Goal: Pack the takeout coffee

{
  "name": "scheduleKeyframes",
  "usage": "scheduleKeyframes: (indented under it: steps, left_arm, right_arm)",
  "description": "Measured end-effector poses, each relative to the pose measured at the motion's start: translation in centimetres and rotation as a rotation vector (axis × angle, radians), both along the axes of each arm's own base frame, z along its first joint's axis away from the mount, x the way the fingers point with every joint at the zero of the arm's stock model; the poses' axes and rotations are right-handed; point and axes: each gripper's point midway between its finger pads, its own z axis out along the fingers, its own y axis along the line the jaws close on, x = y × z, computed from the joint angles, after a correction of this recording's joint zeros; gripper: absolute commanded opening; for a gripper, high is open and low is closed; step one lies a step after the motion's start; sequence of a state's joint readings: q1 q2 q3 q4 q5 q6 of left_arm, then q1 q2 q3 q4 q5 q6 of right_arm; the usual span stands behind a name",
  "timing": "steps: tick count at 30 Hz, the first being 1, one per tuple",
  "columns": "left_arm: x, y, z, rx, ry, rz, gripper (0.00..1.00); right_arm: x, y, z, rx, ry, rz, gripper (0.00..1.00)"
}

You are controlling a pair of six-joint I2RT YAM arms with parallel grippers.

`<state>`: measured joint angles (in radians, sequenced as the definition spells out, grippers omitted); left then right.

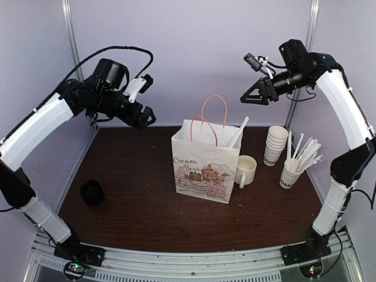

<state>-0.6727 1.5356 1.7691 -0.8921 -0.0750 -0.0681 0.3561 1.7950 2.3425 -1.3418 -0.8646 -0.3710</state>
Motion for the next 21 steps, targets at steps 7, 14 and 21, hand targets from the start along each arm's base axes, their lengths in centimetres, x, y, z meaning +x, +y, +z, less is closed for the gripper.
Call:
scheduleKeyframes:
  steps: [7,14,21]
  left_arm:
    - [0.0,0.4,-0.9,0.033,0.001,0.002,0.9]
    - [0.1,0.5,-1.5,0.05,-0.008,-0.002,0.9]
    - [0.2,0.5,-1.9,0.061,-0.009,-0.005,0.9]
  right_arm:
    - [1.0,-8.9,-0.2,-0.111,-0.081,-0.279,0.53]
    - [2.9,-17.9,-7.1,-0.331,0.005,-0.586,0.53]
    - [4.3,-21.8,-13.8,-0.516,0.128,-0.707,0.56]
